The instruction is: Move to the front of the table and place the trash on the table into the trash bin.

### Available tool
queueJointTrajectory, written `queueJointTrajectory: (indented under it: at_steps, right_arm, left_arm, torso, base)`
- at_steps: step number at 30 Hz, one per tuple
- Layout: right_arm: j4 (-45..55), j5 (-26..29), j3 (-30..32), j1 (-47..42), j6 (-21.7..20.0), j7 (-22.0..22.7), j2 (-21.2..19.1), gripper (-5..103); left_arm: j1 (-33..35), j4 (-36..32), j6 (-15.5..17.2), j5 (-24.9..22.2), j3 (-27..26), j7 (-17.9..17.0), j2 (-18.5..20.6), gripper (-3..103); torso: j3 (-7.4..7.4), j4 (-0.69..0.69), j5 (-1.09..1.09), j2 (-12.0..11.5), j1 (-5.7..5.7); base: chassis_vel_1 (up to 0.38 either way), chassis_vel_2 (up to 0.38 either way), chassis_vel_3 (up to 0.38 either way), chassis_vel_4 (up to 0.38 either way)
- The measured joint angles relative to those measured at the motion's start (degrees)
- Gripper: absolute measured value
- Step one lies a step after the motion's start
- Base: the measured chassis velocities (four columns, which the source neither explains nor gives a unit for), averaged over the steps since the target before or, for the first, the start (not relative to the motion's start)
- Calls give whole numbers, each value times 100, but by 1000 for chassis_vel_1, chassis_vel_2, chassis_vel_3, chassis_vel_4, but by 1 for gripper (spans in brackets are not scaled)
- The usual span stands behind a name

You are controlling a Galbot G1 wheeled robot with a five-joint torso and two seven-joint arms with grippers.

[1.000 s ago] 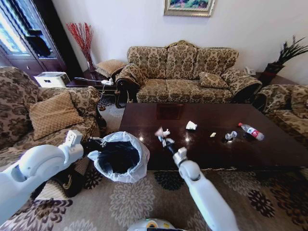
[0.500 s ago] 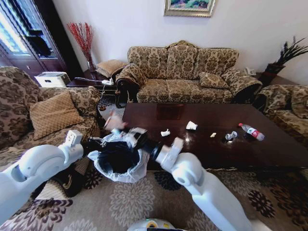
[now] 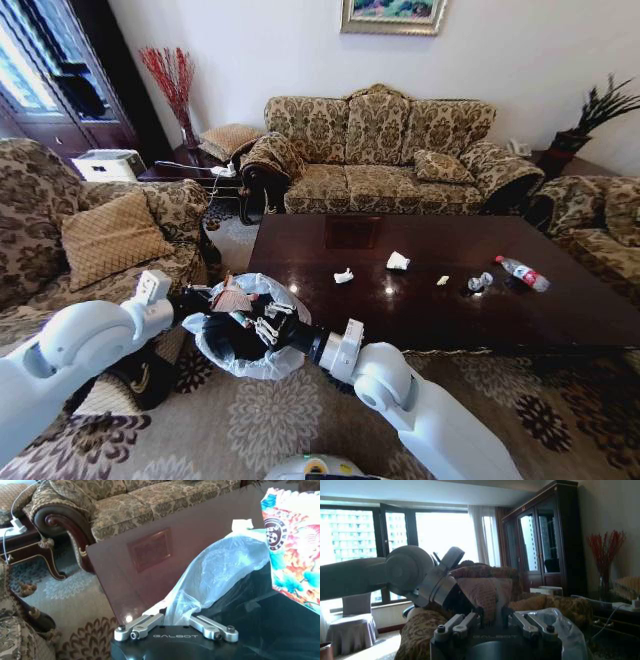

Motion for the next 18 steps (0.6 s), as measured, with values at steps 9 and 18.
queueJointTrajectory:
  at_steps: [9,18]
  right_arm:
    - [25,-51,79,-19,48,-1,14,58]
    - [189,46,503,-207,148,307,106,85]
  left_arm:
    - [0,0,0,0,0,0,0,0]
    - [0,0,0,0,0,0,0,0]
  torso:
    - [0,0,0,0,0]
    - [0,0,0,0,0]
  base:
    - [0,0,0,0]
    - [0,0,0,0]
